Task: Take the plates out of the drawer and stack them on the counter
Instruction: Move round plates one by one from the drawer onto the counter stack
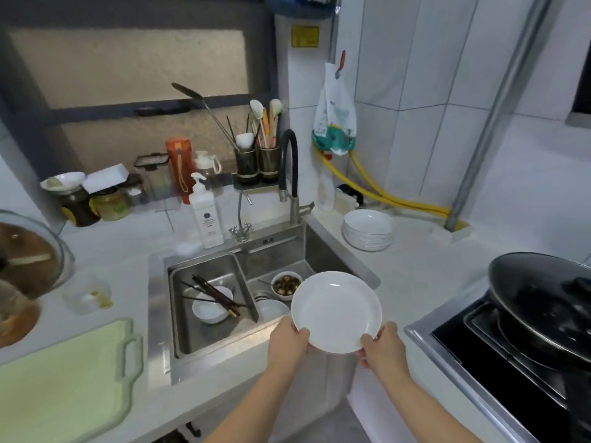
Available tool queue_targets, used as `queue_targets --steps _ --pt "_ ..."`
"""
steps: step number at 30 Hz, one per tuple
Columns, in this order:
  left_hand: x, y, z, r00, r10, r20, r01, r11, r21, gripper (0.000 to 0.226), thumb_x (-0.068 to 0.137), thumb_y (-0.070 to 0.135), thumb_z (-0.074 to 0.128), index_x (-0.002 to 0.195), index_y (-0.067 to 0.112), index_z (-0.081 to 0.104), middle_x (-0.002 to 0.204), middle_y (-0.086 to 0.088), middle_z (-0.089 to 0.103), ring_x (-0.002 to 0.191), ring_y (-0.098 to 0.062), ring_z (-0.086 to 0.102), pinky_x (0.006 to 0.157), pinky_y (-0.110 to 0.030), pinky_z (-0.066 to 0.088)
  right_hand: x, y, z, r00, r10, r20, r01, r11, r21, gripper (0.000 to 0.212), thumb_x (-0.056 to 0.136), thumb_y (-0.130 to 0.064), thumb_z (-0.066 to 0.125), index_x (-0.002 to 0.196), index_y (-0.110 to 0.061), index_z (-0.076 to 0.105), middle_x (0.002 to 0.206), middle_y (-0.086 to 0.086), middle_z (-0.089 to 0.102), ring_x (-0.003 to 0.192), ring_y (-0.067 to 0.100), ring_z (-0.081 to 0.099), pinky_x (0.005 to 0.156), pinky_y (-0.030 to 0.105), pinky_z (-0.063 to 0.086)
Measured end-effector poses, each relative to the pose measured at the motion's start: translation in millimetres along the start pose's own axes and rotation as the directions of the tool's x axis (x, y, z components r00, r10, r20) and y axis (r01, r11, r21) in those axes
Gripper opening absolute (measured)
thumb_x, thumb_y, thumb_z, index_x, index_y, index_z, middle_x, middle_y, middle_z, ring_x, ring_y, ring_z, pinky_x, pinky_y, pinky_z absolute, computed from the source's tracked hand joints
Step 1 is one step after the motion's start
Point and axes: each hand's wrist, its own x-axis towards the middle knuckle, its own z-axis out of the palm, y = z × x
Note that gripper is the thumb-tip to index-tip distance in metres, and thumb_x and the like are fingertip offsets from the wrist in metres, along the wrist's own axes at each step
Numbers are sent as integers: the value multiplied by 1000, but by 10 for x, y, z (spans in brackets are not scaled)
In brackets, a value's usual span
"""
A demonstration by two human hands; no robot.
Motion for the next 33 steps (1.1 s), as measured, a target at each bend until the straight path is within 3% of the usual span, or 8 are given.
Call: queue_targets --steps 8,10,12,14,18,24,28,33 --pt "891 343 146 991 49 127 -51 999 11 6 72 8 47 73 13 46 65 -13 71 68 -30 70 73 -45 58 669 -367 97 992 19 -125 -20 1000 -3 15 83 -1 50 83 -9 37 77 9 56 60 30 65 55 41 59" --pt "1071 462 196 987 71 147 -72 997 5 2 68 9 47 68 11 47 64 -16 71 71 -35 69 74 -47 58 835 -464 82 990 15 -143 -15 1000 -3 17 83 -2 50 82 -11 36 77 8 56 55 24 64 43 29 55" --pt "1239 583 256 985 70 155 -69 998 -13 9 72 7 48 81 5 50 66 -17 71 71 -33 70 75 -48 57 1011 -563 46 987 10 -157 -9 1000 7 19 83 -1 49 80 -13 35 77 7 56 49 19 60 34 22 46" --pt "1399 705 328 986 59 153 -49 996 -68 17 76 4 47 93 3 48 65 -17 71 69 -31 71 74 -49 58 1206 -653 2 987 5 -162 -2 1000 18 18 83 -2 49 80 -13 35 77 8 57 50 22 62 40 26 50" --pt "1717 947 512 991 46 124 -27 989 -147 18 82 5 50 99 10 45 66 -9 68 62 -23 70 66 -40 61 1652 -793 -84 989 -24 -145 26 1000 10 14 84 -2 48 84 -9 36 74 12 60 53 24 61 48 34 52" --pt "2208 1331 852 996 -20 87 38 977 -211 25 88 6 51 111 14 45 83 -13 71 70 -23 71 64 -33 59 2352 -982 -261 990 -59 -131 54 998 -41 19 84 -5 50 80 -15 35 76 13 63 52 17 61 35 17 42" --pt "2526 1493 1130 993 -73 92 94 966 -243 40 89 6 51 128 10 44 94 -18 70 70 -25 71 61 -32 58 2791 -1022 -367 992 -48 -113 42 998 -51 15 84 -7 51 85 -12 37 74 13 64 53 18 62 48 28 48" --pt "2828 1669 1395 988 -144 55 154 944 -292 49 87 5 52 134 13 45 73 -11 68 55 -19 66 56 -30 57 3233 -1048 -422 996 2 -92 -7 998 -55 13 82 -9 51 88 -10 39 70 12 65 59 25 65 61 43 56"
